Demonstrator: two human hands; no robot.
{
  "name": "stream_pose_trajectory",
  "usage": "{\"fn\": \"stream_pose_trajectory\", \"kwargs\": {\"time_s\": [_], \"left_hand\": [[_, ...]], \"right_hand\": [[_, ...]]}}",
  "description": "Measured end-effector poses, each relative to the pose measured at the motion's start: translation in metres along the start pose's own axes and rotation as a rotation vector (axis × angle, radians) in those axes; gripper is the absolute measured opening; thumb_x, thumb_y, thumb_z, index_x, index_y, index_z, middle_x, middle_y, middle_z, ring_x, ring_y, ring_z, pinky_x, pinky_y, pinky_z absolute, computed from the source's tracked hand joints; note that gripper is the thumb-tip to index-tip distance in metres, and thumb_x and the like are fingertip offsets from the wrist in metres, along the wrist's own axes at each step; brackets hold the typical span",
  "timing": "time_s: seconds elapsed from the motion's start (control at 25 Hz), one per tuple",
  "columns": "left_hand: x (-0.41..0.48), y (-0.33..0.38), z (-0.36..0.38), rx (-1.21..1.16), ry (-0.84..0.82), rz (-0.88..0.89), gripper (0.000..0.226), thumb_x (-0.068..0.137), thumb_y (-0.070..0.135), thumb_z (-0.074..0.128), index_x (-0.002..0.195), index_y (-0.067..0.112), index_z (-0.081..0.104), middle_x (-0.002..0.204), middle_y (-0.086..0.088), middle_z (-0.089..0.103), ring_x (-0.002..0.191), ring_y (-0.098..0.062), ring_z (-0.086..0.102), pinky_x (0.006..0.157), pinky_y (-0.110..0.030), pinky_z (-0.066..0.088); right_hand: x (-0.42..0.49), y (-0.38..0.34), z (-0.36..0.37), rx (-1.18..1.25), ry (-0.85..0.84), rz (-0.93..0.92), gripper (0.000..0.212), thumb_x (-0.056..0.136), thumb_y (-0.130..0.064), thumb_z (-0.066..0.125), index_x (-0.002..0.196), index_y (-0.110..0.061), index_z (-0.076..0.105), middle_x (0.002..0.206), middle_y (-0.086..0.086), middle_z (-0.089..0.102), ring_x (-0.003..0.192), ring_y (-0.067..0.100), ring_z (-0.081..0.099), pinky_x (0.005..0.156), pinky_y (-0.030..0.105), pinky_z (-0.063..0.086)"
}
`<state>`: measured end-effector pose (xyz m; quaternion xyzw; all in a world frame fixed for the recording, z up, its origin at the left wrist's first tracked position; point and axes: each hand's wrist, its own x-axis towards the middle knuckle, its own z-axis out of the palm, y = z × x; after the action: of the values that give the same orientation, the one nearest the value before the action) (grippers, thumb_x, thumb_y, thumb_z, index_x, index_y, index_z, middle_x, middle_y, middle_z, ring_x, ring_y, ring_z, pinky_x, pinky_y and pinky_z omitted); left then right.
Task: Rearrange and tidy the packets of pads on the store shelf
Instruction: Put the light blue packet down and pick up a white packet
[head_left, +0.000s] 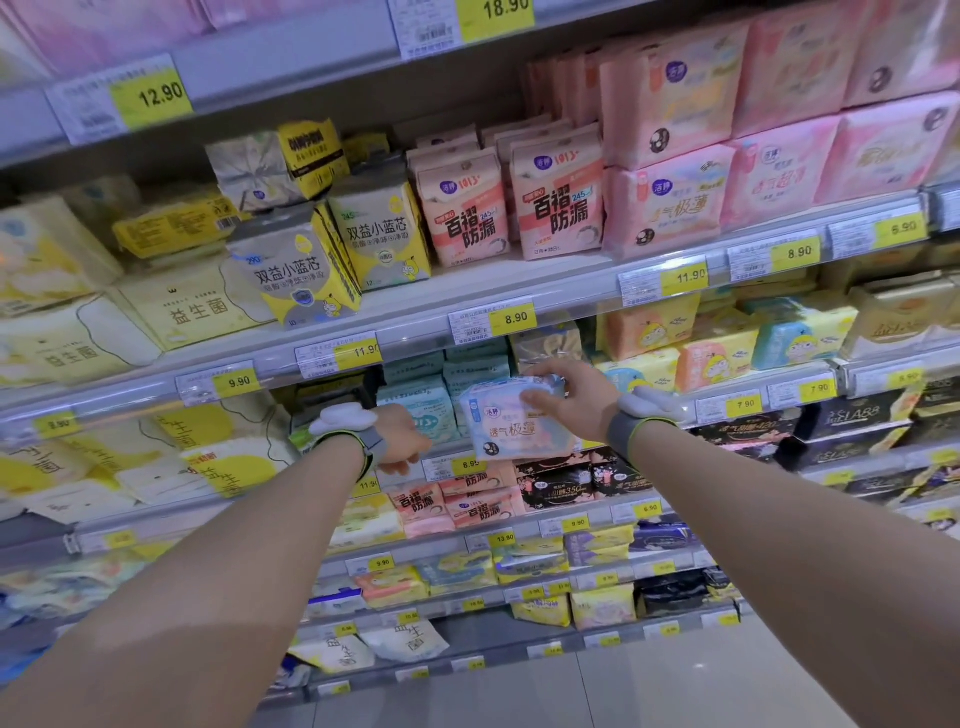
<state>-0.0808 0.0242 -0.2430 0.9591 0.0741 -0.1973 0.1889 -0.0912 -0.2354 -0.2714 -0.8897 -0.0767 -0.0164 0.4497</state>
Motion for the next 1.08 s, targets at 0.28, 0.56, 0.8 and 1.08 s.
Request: {"fn": "stream_pose_trajectory", "kwargs": {"time_s": [0.28, 0.56, 0.8, 1.08], "left_hand": [[-0.007, 0.05, 0.011, -0.005, 0.26, 0.211, 0.023, 0.088, 0.035, 0.055, 0.074, 0.019, 0.045, 0.069, -0.003, 0.061, 0.065, -0.023, 0.058, 0.058, -0.028, 0.04], [0.003, 0.107, 0.03, -0.002, 0.457, 0.285, 0.047, 0.087, 0.056, 0.055, 0.07, 0.013, 0.044, 0.068, -0.003, 0.048, 0.07, -0.025, 0.05, 0.061, -0.033, 0.039], [0.005, 0.148, 0.042, 0.093, 0.443, 0.317, 0.061, 0.081, 0.07, 0.051, 0.056, 0.018, 0.033, 0.055, 0.0, 0.036, 0.054, -0.021, 0.04, 0.047, -0.028, 0.024], [0.017, 0.178, 0.05, 0.139, 0.377, 0.247, 0.063, 0.089, 0.066, 0.039, 0.074, 0.009, 0.058, 0.061, -0.004, 0.048, 0.058, -0.021, 0.046, 0.048, -0.025, 0.023]], "right_hand": [[-0.012, 0.014, -0.024, 0.036, 0.051, 0.027, 0.039, 0.087, -0.041, 0.066, 0.121, -0.024, 0.062, 0.128, 0.003, 0.057, 0.113, 0.023, 0.055, 0.092, 0.031, 0.042], [-0.027, 0.043, -0.053, 0.019, 0.1, 0.08, 0.036, 0.086, -0.044, 0.066, 0.116, -0.025, 0.063, 0.123, 0.003, 0.059, 0.098, 0.017, 0.054, 0.083, 0.03, 0.043], [-0.033, 0.064, -0.076, 0.012, 0.159, 0.115, 0.037, 0.086, -0.043, 0.065, 0.117, -0.023, 0.063, 0.116, 0.001, 0.058, 0.096, 0.018, 0.053, 0.081, 0.028, 0.04], [-0.036, 0.083, -0.09, 0.006, 0.196, 0.128, 0.035, 0.087, -0.045, 0.064, 0.115, -0.024, 0.063, 0.117, 0.004, 0.059, 0.1, 0.024, 0.057, 0.086, 0.036, 0.047]]}}
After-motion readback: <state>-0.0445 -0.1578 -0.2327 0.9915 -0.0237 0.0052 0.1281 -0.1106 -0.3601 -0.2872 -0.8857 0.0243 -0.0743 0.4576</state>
